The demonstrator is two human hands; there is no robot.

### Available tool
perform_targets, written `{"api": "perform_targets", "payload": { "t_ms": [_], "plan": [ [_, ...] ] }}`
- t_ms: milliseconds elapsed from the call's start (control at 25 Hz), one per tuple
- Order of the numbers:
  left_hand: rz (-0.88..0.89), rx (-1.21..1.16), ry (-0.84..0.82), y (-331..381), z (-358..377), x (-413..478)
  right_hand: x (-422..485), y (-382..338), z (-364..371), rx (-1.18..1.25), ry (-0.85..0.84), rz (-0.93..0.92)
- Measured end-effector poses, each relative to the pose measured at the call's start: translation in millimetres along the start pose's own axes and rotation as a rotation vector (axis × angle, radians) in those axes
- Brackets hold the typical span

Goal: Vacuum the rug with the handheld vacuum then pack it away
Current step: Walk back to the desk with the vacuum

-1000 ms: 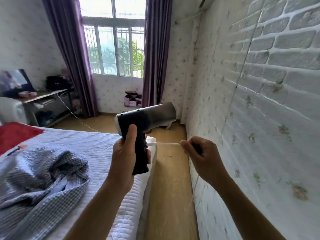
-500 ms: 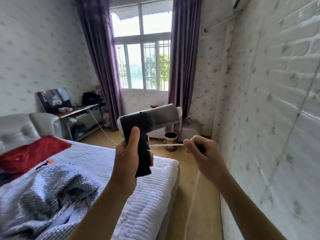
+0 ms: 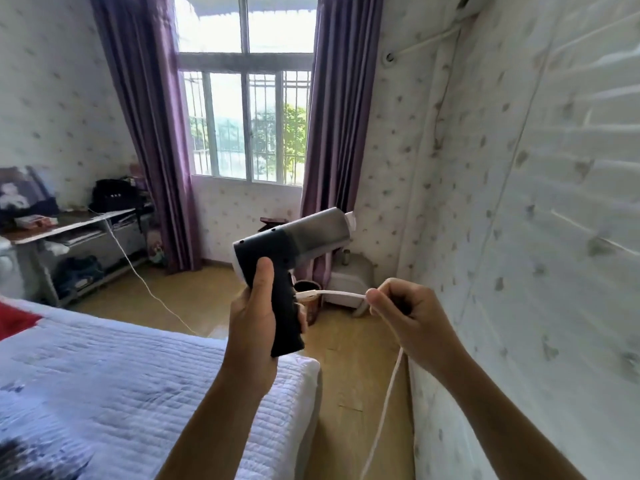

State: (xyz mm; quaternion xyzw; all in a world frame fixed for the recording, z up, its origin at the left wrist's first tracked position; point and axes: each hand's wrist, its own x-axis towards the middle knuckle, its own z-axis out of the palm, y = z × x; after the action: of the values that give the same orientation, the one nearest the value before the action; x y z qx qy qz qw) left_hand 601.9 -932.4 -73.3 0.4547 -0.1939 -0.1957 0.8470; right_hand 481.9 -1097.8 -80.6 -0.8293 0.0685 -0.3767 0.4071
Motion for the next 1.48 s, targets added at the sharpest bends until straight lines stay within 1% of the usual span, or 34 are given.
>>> {"api": "perform_targets", "payload": {
  "t_ms": [160,320,440,600,720,800,880,1040,1160,1240,1360,1480],
  "plan": [
    [-0.047,-0.03,-0.013,-27.5,24.9,100.1,82.2,52.7,-10.7,-0.024,-0.024,0.046],
    [-0.061,0.012,-0.018,-60.7,41.5,166.7,137.6,111.1,-16.3,0.058,-0.028,0.08],
    [-0.049,0.078,0.042,-90.0,53.0,221.3,188.4,170.0,-13.3,0.14,-0.042,0.101],
    [-0.041,0.128,0.157,-129.1,74.4,298.2,260.6,248.6,-11.9,0.164,-0.095,0.024],
    [-0.004,0.159,0.194,-153.9,103.0,357.3,323.8,305.0,-23.3,0.269,-0.163,0.028],
    [-0.005,0.198,0.247,-162.8,118.0,395.5,368.5,332.4,-27.8,0.286,-0.197,0.046],
    [0.01,0.216,0.259,-172.1,126.1,430.3,407.6,354.8,-30.2,0.31,-0.245,0.034],
    [0.029,0.169,0.287,-192.9,128.4,495.6,463.9,395.8,-24.6,0.302,-0.292,-0.004],
    [0.031,0.164,0.308,-217.5,127.6,563.9,514.2,443.3,-12.8,0.287,-0.342,0.013],
    [0.034,0.134,0.299,-234.6,127.6,611.0,550.2,471.1,-6.5,0.272,-0.341,0.007],
    [0.042,0.051,0.295,-255.8,128.1,696.0,617.8,508.1,3.6,0.27,-0.317,0.004],
    [0.019,0.012,0.307,-261.9,127.7,788.8,697.7,538.5,18.2,0.209,-0.315,0.015]
  ]
}}
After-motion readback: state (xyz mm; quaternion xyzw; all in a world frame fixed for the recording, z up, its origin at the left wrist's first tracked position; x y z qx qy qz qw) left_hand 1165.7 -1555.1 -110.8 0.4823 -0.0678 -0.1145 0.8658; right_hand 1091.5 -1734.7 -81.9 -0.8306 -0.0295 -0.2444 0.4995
